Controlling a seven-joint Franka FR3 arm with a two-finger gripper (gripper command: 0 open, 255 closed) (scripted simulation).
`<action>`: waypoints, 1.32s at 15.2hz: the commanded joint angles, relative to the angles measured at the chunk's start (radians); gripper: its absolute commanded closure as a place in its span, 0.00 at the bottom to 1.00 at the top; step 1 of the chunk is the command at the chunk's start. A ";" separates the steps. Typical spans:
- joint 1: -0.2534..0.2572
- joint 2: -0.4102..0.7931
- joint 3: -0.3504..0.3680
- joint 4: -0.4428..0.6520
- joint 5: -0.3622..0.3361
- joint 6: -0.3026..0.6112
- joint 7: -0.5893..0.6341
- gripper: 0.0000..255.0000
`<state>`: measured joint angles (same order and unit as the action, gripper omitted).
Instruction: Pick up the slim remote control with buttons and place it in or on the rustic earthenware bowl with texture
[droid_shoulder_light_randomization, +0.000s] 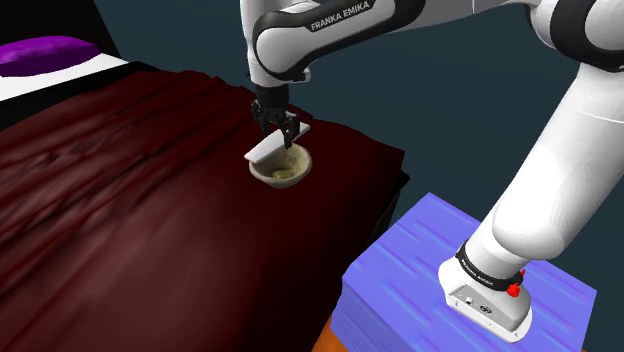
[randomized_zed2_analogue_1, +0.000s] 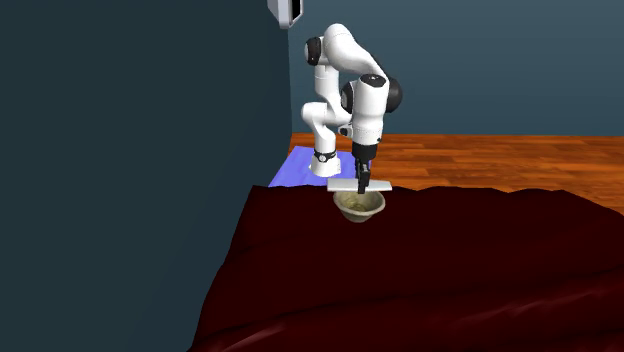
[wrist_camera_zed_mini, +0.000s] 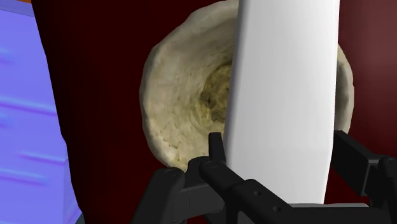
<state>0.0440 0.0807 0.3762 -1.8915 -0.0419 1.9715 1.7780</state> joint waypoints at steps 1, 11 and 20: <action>0.000 0.007 0.000 -0.018 -0.003 0.025 0.002 1.00; 0.002 0.026 -0.001 -0.060 -0.013 0.085 0.009 1.00; 0.001 0.015 0.000 -0.039 -0.007 0.054 0.005 0.00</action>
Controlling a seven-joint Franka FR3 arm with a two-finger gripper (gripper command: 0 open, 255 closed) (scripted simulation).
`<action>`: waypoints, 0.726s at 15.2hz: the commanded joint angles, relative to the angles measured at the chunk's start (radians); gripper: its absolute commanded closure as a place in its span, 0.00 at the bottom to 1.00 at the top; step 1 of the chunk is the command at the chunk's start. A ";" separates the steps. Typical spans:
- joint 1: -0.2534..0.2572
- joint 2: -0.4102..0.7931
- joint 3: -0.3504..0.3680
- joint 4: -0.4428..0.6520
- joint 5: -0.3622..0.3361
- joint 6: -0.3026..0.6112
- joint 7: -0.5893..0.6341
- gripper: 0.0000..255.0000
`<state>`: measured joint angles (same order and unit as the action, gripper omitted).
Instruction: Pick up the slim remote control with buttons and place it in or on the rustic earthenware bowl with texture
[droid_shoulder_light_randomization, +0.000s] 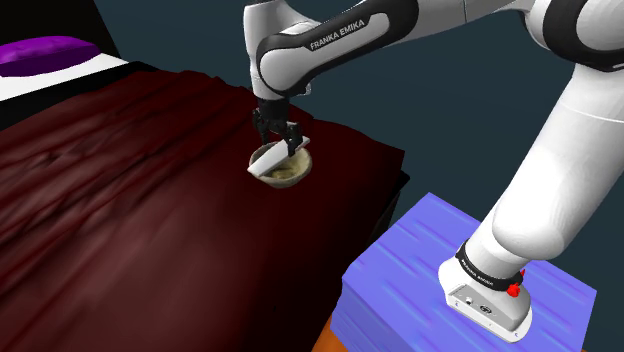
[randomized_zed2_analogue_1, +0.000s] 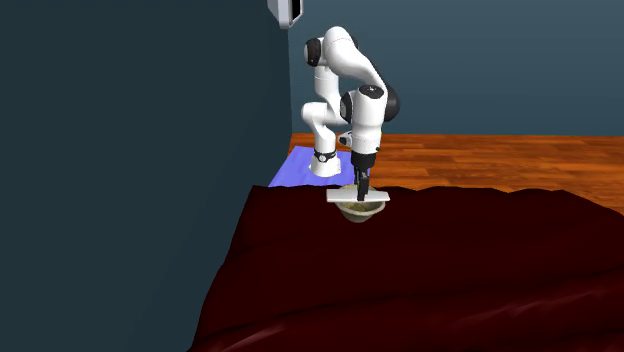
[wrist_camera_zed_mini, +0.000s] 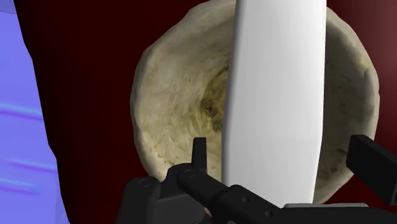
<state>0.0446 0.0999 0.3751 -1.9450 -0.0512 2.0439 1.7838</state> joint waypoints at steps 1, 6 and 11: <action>0.000 -0.014 0.001 0.037 0.007 -0.050 -0.004 0.00; -0.001 -0.028 0.002 0.081 0.013 -0.108 -0.009 0.00; -0.001 -0.028 0.002 0.081 0.013 -0.108 -0.008 0.00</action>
